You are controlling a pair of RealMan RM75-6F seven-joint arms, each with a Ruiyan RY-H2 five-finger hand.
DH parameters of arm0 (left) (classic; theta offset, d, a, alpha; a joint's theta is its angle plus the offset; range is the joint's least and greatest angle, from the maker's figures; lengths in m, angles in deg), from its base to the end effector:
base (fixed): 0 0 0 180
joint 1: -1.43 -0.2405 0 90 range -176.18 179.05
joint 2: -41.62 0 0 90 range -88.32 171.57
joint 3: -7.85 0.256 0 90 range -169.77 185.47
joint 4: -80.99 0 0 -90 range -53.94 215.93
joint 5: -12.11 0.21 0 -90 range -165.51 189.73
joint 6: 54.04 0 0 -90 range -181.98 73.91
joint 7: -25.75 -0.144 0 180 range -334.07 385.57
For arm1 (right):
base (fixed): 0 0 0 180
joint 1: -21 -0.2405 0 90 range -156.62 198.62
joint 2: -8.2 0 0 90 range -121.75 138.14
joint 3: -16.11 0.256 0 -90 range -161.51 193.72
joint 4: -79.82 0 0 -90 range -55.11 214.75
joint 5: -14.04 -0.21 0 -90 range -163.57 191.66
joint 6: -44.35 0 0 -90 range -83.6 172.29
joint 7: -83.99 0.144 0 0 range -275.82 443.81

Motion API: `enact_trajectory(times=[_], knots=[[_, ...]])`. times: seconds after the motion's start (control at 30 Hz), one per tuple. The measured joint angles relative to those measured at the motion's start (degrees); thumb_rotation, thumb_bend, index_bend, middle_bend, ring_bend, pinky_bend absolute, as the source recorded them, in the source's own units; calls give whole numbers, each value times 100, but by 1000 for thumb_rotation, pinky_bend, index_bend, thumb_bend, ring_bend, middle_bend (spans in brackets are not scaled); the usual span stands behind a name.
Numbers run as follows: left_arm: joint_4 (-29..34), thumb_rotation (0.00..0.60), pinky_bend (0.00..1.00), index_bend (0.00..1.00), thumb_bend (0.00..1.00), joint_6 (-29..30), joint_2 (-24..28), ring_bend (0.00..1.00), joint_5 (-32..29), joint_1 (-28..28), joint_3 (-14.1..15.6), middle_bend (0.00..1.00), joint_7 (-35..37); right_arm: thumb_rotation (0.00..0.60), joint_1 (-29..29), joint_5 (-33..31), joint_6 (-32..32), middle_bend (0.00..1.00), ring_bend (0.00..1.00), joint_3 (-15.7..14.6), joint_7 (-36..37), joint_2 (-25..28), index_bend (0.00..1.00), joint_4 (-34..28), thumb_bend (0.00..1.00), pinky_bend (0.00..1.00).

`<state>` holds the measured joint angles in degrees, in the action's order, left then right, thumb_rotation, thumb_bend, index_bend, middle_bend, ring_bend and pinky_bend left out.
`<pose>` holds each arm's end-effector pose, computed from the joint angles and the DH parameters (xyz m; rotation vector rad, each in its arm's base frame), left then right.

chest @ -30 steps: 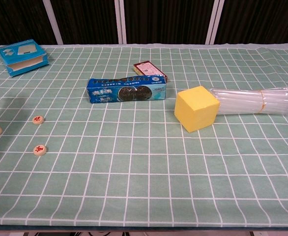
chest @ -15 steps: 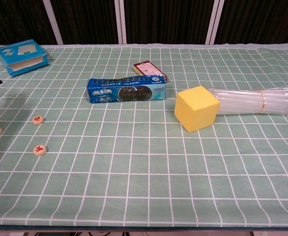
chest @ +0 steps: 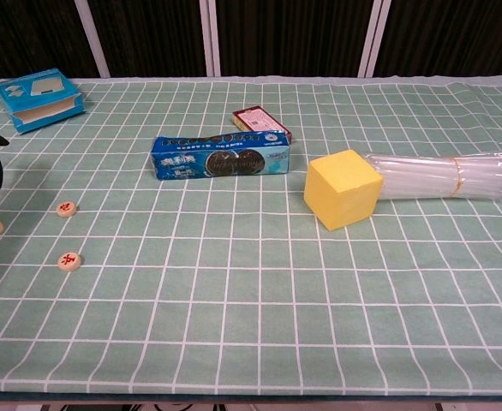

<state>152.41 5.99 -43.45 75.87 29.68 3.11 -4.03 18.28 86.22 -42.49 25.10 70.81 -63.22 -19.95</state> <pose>-0.3050 0.3139 0.0360 -1.6835 -0.7293 -0.4325 -0.3034 -0.1845 0.1363 1.1112 -0.9925 0.8300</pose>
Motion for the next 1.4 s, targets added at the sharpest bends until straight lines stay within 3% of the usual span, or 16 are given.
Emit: enact_trajectory(times=[1.0,1.4], knots=[[61,600,0,411,290,65,-40,0,109,-1,42,43,-58,600,5,-36,-13,52,13,16,-14,-5,118,-15,267,0],[477,600,0,362,280,161,268,0,151,-38,-57,43,185,600,2,-29,5,53,12,7,-4,4,118,-34,266,0]])
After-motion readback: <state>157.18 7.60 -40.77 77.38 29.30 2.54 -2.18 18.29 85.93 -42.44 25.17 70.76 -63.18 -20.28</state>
